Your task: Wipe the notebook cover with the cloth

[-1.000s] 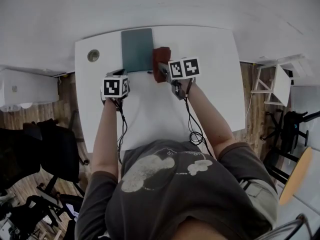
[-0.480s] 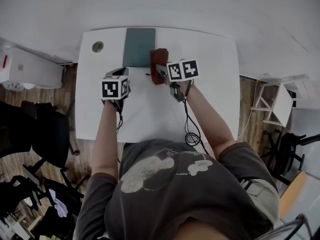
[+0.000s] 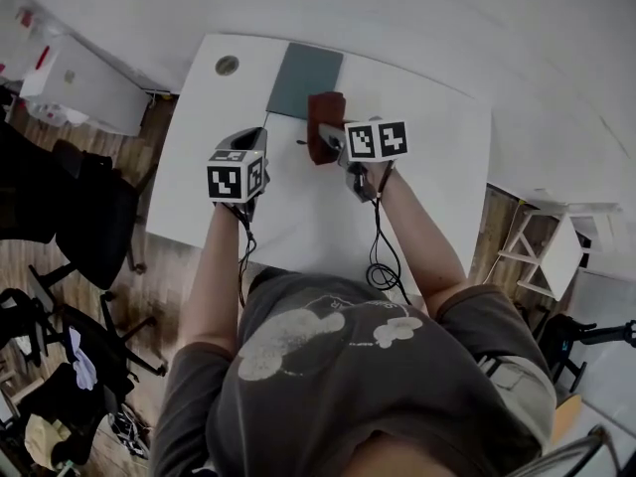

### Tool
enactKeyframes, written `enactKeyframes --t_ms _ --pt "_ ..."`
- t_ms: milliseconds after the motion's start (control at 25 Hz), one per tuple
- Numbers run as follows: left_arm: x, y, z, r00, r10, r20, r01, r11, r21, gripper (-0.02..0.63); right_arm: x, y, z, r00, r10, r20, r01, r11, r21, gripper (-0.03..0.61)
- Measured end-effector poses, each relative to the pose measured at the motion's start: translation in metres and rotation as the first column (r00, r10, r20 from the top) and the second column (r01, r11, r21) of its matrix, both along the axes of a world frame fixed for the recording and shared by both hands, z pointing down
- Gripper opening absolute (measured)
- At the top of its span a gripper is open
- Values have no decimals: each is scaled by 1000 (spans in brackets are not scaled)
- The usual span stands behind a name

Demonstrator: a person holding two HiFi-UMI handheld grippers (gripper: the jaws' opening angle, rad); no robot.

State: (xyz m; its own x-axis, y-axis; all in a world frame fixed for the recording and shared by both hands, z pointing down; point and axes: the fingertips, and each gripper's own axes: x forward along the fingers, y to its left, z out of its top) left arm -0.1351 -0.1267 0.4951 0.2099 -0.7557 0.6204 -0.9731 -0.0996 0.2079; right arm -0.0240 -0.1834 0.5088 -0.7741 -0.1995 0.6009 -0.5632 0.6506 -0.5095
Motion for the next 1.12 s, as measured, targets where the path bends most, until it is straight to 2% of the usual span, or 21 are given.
enactKeyframes --t_ms 240,400,640,960,1120 --pt "-24 35 -7 999 -44 5 44 999 20 -6 -18 27 -4 999 -28 23 28 999 15 80" --pt "-28 66 -16 996 -84 -5 84 995 44 -6 -20 48 -11 998 -52 21 51 998 31 80" --pt "-38 129 -36 991 -134 8 133 988 81 -6 -33 103 -27 994 -100 41 98 994 50 80" --pt "-33 227 -46 972 -234 7 232 967 103 -6 -35 174 -48 983 -165 81 158 984 86 80" --pt "-16 269 -52 965 -261 0 259 959 114 -6 -17 216 -51 978 -194 76 187 978 92 80"
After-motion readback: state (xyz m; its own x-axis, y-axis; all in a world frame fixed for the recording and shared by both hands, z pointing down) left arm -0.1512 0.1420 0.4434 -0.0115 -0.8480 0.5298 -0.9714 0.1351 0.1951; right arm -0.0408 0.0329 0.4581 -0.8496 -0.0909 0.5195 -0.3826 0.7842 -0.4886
